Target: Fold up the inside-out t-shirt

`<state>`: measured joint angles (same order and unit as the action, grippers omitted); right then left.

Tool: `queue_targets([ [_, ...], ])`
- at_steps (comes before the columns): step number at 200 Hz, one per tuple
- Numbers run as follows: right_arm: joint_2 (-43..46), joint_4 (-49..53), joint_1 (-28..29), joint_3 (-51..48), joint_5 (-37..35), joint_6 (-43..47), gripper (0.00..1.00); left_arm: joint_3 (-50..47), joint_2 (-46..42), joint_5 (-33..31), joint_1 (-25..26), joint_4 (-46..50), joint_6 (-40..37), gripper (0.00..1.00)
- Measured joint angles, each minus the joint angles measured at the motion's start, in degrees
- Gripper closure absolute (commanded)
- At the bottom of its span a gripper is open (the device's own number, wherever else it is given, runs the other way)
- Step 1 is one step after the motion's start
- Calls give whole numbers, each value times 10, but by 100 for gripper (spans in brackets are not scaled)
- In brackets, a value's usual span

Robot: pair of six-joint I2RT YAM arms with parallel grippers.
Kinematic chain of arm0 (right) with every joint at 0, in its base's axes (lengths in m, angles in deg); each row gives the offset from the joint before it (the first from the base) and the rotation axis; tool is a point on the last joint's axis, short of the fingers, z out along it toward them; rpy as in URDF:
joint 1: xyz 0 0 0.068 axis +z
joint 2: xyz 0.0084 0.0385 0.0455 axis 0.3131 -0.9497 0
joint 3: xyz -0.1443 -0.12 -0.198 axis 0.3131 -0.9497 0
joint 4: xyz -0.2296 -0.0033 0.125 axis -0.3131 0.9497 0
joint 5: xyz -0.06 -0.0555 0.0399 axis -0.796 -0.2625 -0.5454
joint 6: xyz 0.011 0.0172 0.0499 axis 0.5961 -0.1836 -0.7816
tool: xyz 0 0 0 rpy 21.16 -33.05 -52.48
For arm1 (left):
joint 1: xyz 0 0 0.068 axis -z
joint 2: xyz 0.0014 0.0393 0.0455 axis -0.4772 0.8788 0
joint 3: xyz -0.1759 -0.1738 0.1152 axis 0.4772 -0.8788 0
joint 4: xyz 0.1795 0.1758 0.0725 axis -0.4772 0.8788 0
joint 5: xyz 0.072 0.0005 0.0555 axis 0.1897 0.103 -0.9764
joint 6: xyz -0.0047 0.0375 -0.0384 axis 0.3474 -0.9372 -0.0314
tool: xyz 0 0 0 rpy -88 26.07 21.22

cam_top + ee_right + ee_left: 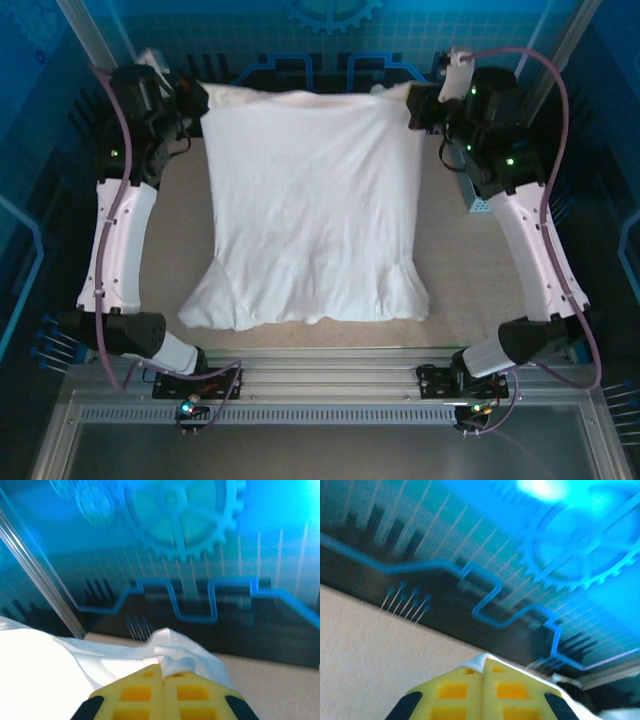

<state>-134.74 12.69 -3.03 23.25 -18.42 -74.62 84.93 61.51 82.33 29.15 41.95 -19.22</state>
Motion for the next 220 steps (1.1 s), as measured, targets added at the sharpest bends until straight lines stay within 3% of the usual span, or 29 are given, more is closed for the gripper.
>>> queue_targets([
  [34,-21,-14,1,165,7,10,100,201,0,1,-3,16,-24,100],
  [62,20,-17,11,185,13,20,100,149,-110,4,-3,9,-39,100],
  [85,86,-17,20,85,17,26,100,-26,-245,12,-3,-12,-38,100],
  [121,215,-27,21,-249,13,3,100,-424,-456,58,-5,-25,-7,100],
  [143,246,-26,23,-456,4,-26,100,-664,-525,91,5,-10,32,100],
  [162,240,-20,25,-592,-4,-48,100,-838,-552,108,52,4,68,100],
  [171,232,-17,25,-634,-9,-54,100,-886,-550,109,87,5,82,88],
  [187,210,-15,26,-661,-11,-58,100,-907,-513,109,139,3,85,55],
  [220,177,-36,30,-661,-7,-54,100,-847,-412,58,202,-34,46,34],
])
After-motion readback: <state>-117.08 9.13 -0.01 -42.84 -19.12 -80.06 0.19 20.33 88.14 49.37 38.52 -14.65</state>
